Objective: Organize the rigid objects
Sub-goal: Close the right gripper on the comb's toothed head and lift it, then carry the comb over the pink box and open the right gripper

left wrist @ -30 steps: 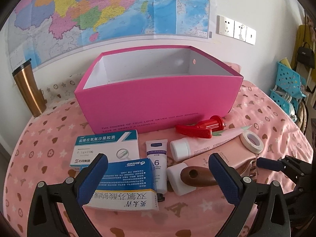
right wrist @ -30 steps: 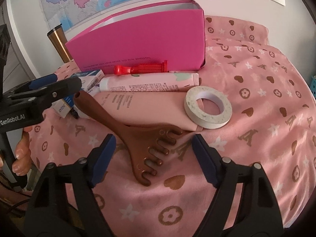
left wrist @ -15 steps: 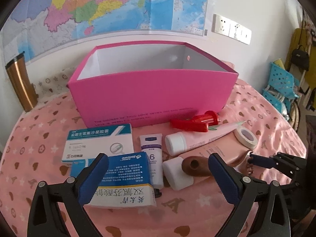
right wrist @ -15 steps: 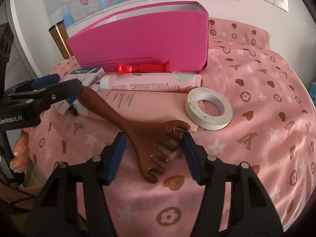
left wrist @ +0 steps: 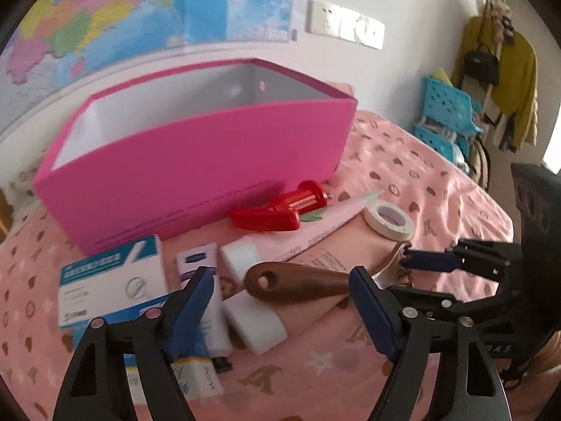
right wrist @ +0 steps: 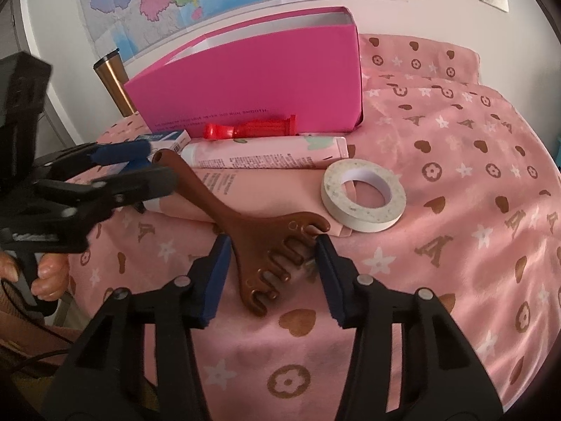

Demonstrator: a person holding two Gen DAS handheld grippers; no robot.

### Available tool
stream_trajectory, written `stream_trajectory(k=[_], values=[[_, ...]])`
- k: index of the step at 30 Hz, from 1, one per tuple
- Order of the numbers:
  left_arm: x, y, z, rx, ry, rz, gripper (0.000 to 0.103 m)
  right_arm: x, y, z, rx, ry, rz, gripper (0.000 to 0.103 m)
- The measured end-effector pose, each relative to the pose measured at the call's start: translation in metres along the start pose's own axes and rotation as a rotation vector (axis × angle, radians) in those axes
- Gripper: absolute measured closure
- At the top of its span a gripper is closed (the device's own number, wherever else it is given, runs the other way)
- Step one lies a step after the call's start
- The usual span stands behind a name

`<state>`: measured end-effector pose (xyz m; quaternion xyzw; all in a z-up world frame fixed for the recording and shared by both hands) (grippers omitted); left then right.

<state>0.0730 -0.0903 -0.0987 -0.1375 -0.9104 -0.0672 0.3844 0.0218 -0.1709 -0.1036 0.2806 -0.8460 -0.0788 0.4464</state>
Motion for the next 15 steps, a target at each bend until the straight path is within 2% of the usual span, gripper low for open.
stream_trajectory(k=[3,5,6,8,9,15], values=[[-0.0059,0.0006,0.002,0.012,0.028,0.037,0.029,-0.0002,-0.001,0.0003,-0.004,-0.001,-0.014,0.053],[-0.0061,-0.0014,0.0032,0.019,0.035,0.067,0.04,-0.0001,-0.0014,0.0005,-0.008,-0.002,-0.021,0.053],[-0.0057,-0.0032,0.0048,0.024,0.043,0.088,0.042,0.0001,-0.0015,0.0004,-0.01,-0.003,-0.024,0.053],[-0.005,-0.004,0.0063,0.022,0.042,0.074,0.04,0.0018,-0.0016,-0.0016,-0.016,-0.014,-0.036,0.059],[-0.0046,-0.0043,0.0066,0.024,0.043,0.074,0.041,0.0021,-0.0036,-0.002,-0.022,-0.012,-0.033,0.067],[-0.0015,-0.0019,0.0074,0.074,0.051,0.086,0.041,0.0043,-0.0084,-0.0046,-0.061,-0.017,-0.063,0.073]])
Point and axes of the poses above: each gripper's, at about its wrist camera, not at the fingertips, and x roughly against the way its jaws point, y to its left, z to its underside, the point moved 9 cm from there along -x, roughly the way its jaws point, and after that the axes turned 7 degrees about -z, right-handed, at the moved point
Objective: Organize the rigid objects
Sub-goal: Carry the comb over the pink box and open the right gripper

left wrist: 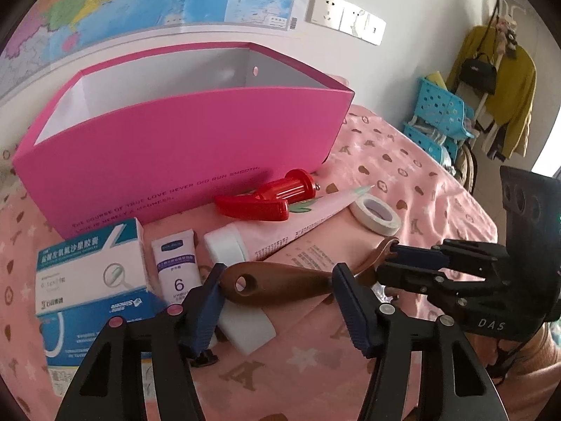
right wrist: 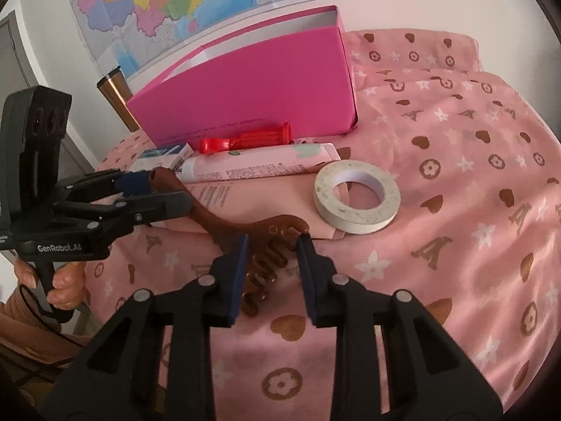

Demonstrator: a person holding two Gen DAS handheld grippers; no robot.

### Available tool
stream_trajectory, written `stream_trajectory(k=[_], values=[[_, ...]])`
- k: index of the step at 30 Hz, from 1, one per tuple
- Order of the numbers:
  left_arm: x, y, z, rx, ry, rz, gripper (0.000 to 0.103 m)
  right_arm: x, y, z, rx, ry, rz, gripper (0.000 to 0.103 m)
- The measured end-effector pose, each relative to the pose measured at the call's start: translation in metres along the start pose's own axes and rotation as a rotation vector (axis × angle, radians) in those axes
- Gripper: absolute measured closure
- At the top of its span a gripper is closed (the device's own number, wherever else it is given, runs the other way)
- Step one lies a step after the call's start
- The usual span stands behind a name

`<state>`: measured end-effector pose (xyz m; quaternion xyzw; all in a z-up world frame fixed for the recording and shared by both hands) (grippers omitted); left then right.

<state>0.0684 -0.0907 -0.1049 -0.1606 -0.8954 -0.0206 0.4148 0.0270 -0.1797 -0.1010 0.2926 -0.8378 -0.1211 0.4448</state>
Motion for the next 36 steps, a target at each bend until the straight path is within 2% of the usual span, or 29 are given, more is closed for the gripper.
stream_trajectory(k=[6,8,13,20,23,26,30,36], values=[[0.006,0.004,-0.001,0.056,-0.001,0.004,0.043,0.01,0.0,-0.01,-0.012,-0.03,-0.009,0.081],[0.011,0.006,-0.005,0.078,-0.009,0.004,0.044,0.014,0.002,-0.015,-0.006,-0.037,-0.006,0.081],[0.032,0.013,-0.028,0.102,-0.076,0.001,0.044,0.026,0.014,-0.037,0.048,-0.065,-0.004,0.081],[0.054,0.03,-0.088,0.127,-0.169,0.008,0.044,0.043,0.03,-0.106,0.152,-0.155,-0.013,0.081],[0.052,0.039,-0.113,0.135,-0.19,-0.006,0.043,0.04,0.03,-0.141,0.183,-0.184,-0.014,0.081],[0.04,0.051,-0.132,0.162,-0.171,-0.017,0.043,0.033,0.023,-0.168,0.193,-0.192,-0.008,0.081],[0.016,0.067,-0.145,0.196,-0.126,-0.027,0.043,0.008,0.007,-0.196,0.179,-0.155,-0.005,0.081],[-0.019,0.078,-0.139,0.224,-0.034,-0.045,0.044,-0.029,-0.015,-0.2,0.125,-0.053,0.003,0.081]])
Point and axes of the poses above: each gripper's, at about its wrist camera, not at the fingertips, and x roughly against the way its jaws point, y to its left, z to its underside, the point moved 9 cm from there along -x, roughly the way its jaws point, and after that the axes turned 7 degrees about -z, right-handed, at the moved point
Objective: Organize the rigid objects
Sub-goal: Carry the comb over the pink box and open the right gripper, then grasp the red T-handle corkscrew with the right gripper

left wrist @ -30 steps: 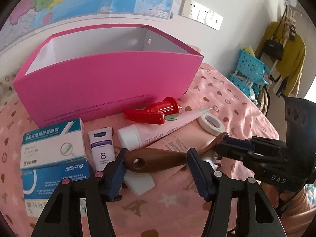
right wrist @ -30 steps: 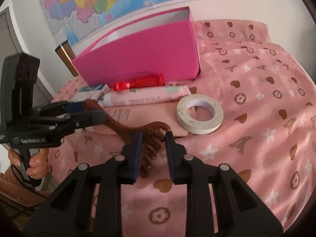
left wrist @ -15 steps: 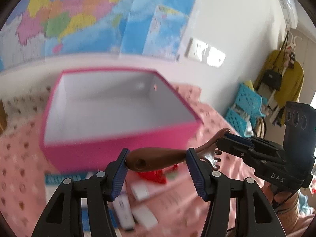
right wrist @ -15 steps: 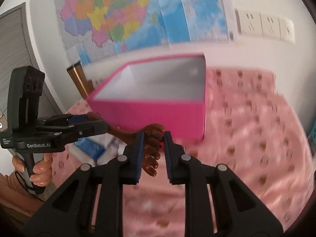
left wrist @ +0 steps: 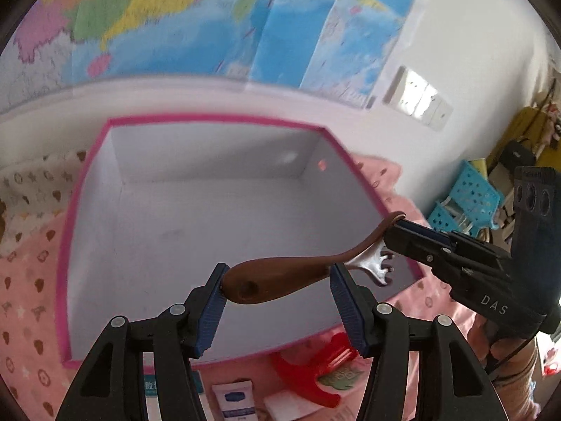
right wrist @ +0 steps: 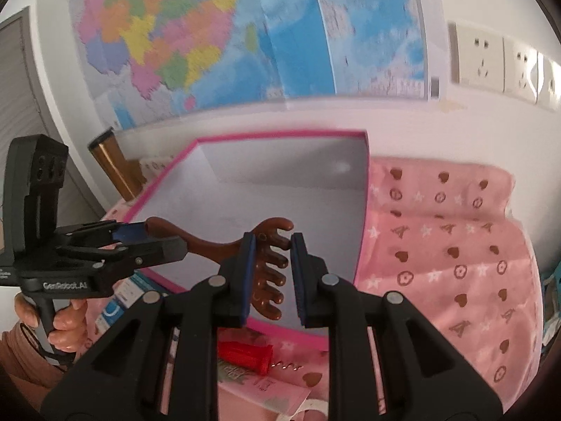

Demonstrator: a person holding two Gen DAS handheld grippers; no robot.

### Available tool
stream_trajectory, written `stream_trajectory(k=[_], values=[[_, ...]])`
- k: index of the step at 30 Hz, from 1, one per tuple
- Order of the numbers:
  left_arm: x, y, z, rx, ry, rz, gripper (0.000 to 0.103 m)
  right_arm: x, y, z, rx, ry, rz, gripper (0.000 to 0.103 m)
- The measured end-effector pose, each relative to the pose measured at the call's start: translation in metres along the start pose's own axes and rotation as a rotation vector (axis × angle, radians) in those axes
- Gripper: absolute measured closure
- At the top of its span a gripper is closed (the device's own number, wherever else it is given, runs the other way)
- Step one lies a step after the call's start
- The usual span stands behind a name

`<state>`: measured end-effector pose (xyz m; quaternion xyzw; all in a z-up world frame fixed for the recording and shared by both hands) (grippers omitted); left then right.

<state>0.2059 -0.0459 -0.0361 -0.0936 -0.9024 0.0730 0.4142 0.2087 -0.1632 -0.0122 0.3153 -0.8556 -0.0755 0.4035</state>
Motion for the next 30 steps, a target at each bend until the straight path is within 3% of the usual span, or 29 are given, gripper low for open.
stream_trajectory(k=[6,11,14,17,23,25,30], values=[[-0.013,0.002,0.01,-0.019,0.041,-0.045,0.044,-0.015,-0.014,0.013,0.002,0.062,0.076,0.081],[0.004,0.008,0.011,-0.037,-0.015,-0.077,0.042,0.011,-0.01,0.011,0.03,-0.014,0.101,0.078],[0.023,0.01,0.018,-0.066,-0.072,-0.088,0.041,0.033,0.002,0.018,0.049,-0.06,0.065,0.071],[0.041,0.007,0.03,-0.088,-0.109,-0.048,0.04,0.047,0.014,0.035,0.042,-0.068,-0.015,0.07],[0.063,-0.015,0.058,-0.164,-0.147,0.005,0.034,0.027,0.023,0.079,0.003,0.037,-0.085,0.068],[0.061,-0.023,0.066,-0.197,-0.137,0.004,0.034,0.015,0.019,0.091,-0.044,0.072,-0.1,0.068],[0.032,-0.03,0.087,-0.183,-0.027,0.046,0.034,-0.004,0.01,0.105,-0.096,0.121,-0.108,0.067]])
Point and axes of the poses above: each gripper's, at about its wrist camera, not at the fingertips, and x roughly against the way its jaws point, y to its left, z to its underside, the point moved 9 cm from there along -x, roughly the way its jaws point, and after that the axes turned 7 degrees about -z, right-handed, at the moved point
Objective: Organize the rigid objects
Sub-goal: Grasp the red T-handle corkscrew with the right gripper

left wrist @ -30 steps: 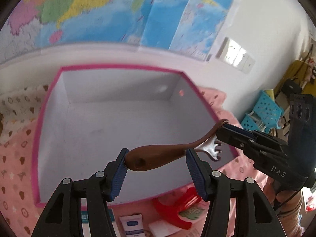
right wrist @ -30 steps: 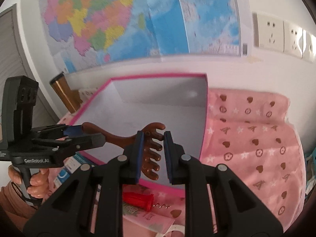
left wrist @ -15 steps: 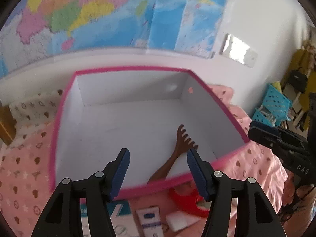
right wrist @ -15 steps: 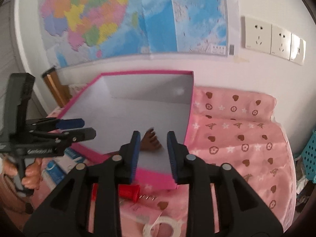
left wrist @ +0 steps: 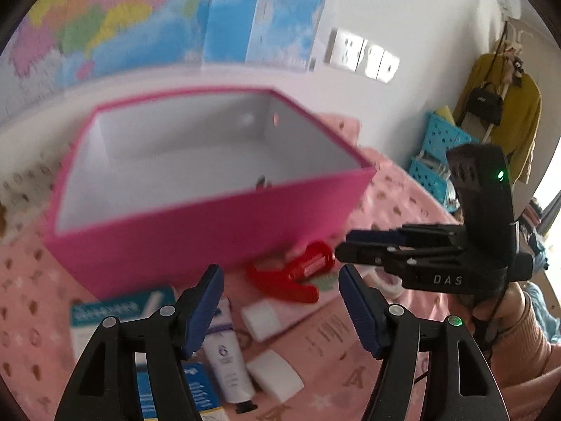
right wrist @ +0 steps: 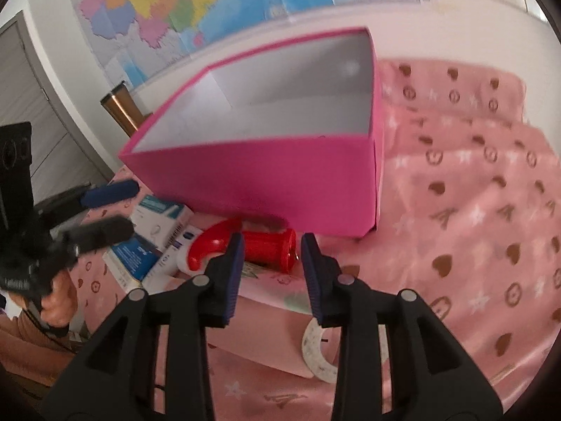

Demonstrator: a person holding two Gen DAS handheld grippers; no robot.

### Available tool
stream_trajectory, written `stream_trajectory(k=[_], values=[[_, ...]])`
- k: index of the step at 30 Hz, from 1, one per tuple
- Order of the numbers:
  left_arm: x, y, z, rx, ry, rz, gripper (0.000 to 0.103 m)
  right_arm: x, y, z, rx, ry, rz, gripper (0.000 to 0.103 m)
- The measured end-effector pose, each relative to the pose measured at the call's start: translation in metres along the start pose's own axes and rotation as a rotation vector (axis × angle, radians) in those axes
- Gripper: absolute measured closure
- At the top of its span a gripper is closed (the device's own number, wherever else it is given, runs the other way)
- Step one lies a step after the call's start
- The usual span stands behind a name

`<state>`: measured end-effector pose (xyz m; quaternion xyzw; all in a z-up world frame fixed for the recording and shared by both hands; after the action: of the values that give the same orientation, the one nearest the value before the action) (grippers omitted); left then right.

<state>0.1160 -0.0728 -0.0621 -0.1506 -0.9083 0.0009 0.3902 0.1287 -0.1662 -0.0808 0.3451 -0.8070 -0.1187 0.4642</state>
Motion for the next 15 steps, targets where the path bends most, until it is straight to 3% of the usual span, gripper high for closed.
stream_trajectory(k=[5,15], values=[[-0.023,-0.003,0.014,0.039,0.087,0.049,0.034,-0.013,-0.006,0.003,-0.015,0.025,0.006,0.065],[-0.041,-0.004,0.021,0.083,0.151,0.092,0.034,-0.025,-0.006,0.002,-0.033,0.032,-0.005,0.067]])
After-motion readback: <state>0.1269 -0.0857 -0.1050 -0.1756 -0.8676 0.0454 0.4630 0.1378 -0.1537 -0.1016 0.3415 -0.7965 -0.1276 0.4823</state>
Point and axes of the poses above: each gripper's, at about its wrist camera, not at the fingertips, and x roughly against the way its jaws point, y to its left, z to its underside, the point moved 9 cm from there along -x, roughly the way its jaws point, and after that the axes turned 7 degrees about -z, right-handed, at the moved point
